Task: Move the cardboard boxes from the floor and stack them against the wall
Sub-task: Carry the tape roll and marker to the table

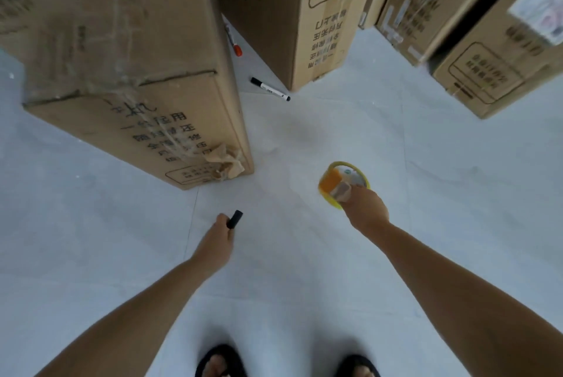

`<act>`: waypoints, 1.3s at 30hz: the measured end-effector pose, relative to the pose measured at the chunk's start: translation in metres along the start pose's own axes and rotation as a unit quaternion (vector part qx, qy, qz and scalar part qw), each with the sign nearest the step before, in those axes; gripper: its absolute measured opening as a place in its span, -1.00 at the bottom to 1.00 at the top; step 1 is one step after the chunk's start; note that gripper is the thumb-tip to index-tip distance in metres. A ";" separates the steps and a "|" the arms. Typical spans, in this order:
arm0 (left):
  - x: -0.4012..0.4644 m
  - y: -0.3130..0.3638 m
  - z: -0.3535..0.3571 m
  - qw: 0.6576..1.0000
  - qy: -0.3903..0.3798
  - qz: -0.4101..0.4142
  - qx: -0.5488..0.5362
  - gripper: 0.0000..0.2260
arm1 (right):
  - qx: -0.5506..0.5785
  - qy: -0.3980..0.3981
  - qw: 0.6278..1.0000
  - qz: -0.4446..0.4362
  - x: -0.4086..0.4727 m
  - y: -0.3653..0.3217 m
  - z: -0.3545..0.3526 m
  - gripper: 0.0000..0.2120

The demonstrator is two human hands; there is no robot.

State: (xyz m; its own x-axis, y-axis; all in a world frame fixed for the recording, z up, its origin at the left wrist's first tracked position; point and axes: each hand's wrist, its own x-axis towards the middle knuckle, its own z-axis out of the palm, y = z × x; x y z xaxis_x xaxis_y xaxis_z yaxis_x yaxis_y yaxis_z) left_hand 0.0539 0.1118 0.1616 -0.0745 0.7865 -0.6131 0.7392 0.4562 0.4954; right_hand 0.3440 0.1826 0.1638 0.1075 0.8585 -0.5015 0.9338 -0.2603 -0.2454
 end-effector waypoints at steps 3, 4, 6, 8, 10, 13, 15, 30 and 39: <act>-0.072 0.047 -0.042 0.999 -0.018 0.015 -0.025 -0.96 | 0.030 -0.004 0.999 0.030 -0.080 0.005 -0.064 -0.72; -0.097 0.063 -0.059 0.999 -0.019 0.016 -0.034 -0.96 | 0.045 -0.005 0.998 0.038 -0.107 0.004 -0.088 -0.73; -0.152 0.096 -0.094 0.999 -0.020 0.019 -0.044 -0.95 | 0.071 -0.010 0.996 0.055 -0.162 -0.001 -0.139 -0.77; -0.208 0.128 -0.130 0.999 -0.021 0.026 -0.043 -0.96 | 0.094 -0.009 0.993 0.063 -0.219 -0.009 -0.193 -0.79; -0.263 0.160 -0.164 0.999 -0.020 0.037 -0.032 -0.96 | 0.119 -0.004 0.991 0.066 -0.275 -0.014 -0.245 -0.78; -0.337 0.207 -0.206 0.997 -0.018 0.072 -0.031 -0.95 | 0.157 0.006 0.985 0.069 -0.355 -0.021 -0.314 -0.75; -0.378 0.234 -0.226 0.993 -0.021 0.112 -0.027 -0.95 | 0.188 0.017 0.979 0.076 -0.404 -0.026 -0.349 -0.70; -0.504 0.324 -0.232 0.938 -0.151 0.311 -0.016 -0.83 | 0.407 0.215 0.821 0.337 -0.662 -0.014 -0.344 -0.76; -0.585 0.397 -0.140 0.840 -0.310 0.433 0.107 -0.83 | 0.484 0.333 0.624 0.515 -0.802 0.020 -0.282 -0.71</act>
State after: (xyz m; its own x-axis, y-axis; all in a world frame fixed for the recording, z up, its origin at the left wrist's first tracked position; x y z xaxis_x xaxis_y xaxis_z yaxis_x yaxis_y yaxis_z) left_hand 0.2978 -0.1091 0.8030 0.8664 0.3865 -0.3161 0.4453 -0.3116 0.8394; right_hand 0.3731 -0.3864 0.7954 0.8997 -0.0758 -0.4299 -0.3574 -0.6932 -0.6259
